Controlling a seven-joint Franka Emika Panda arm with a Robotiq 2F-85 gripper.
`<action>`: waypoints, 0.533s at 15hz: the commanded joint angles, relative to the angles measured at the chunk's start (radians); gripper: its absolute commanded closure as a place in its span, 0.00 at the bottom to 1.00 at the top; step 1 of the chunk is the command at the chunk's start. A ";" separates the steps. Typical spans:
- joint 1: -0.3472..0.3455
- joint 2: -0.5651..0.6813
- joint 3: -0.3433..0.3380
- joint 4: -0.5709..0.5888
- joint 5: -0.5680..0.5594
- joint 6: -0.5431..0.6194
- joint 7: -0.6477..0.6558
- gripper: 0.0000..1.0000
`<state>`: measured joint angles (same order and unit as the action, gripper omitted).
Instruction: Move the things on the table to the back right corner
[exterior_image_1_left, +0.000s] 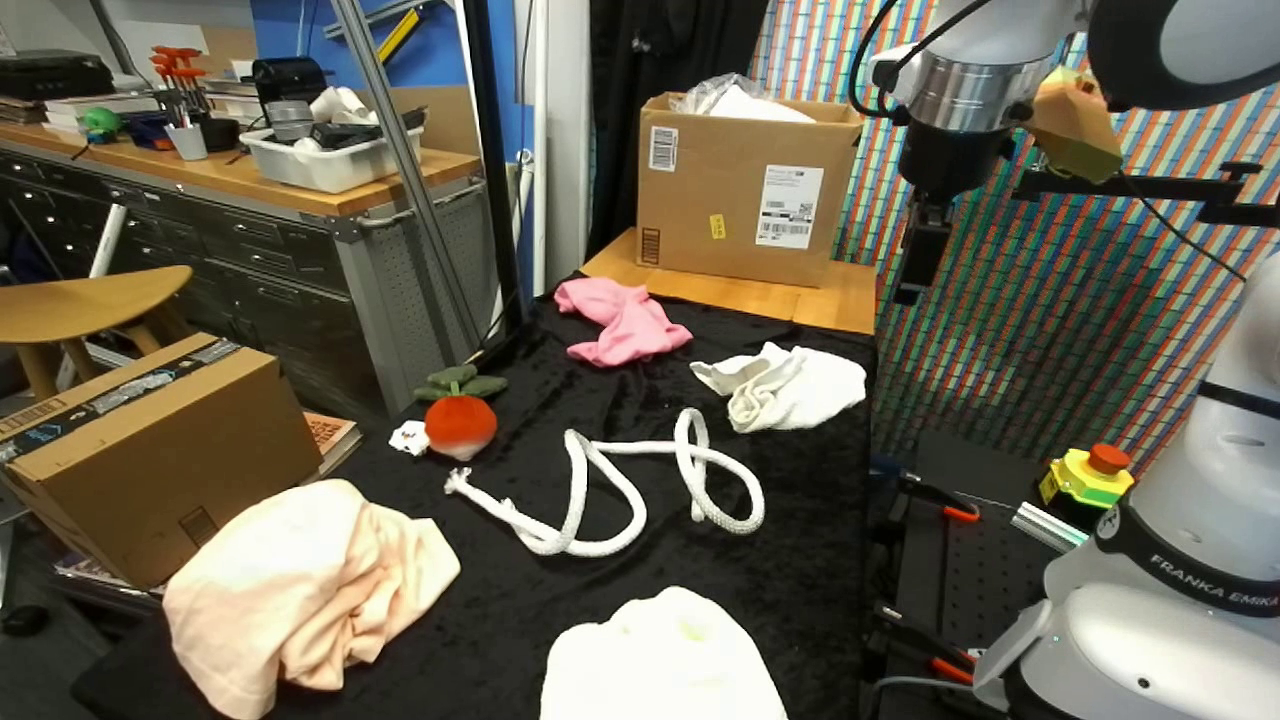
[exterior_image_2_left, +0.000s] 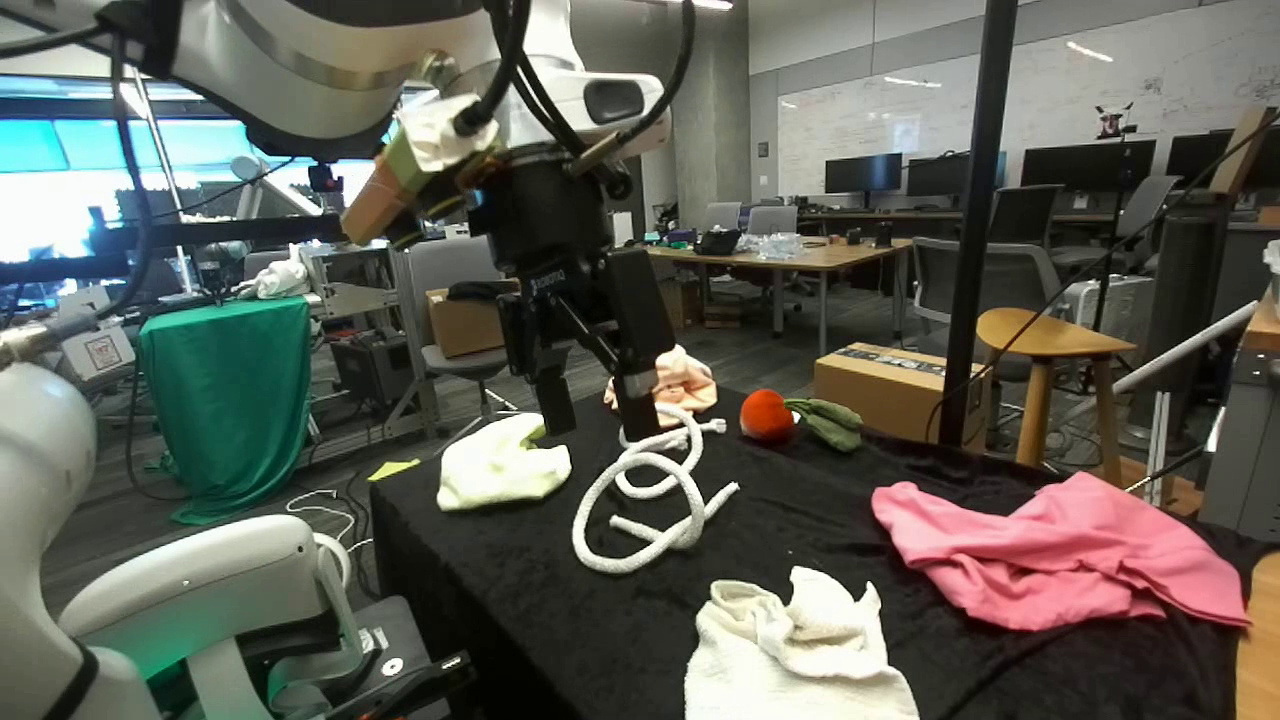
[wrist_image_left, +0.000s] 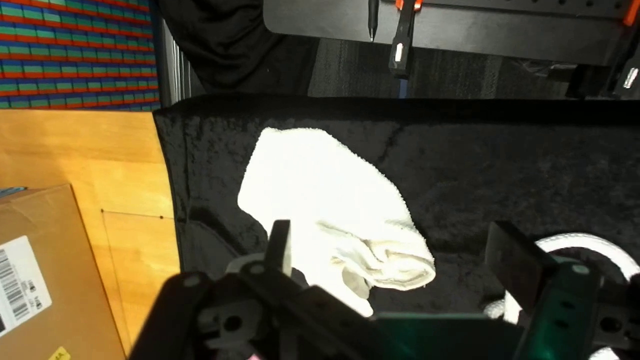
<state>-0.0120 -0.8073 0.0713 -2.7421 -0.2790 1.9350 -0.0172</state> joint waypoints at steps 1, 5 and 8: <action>0.046 0.104 0.041 0.061 0.046 0.030 0.072 0.00; 0.077 0.197 0.092 0.097 0.113 0.085 0.183 0.00; 0.090 0.267 0.131 0.131 0.171 0.124 0.289 0.00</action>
<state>0.0672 -0.6273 0.1685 -2.6713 -0.1597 2.0256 0.1755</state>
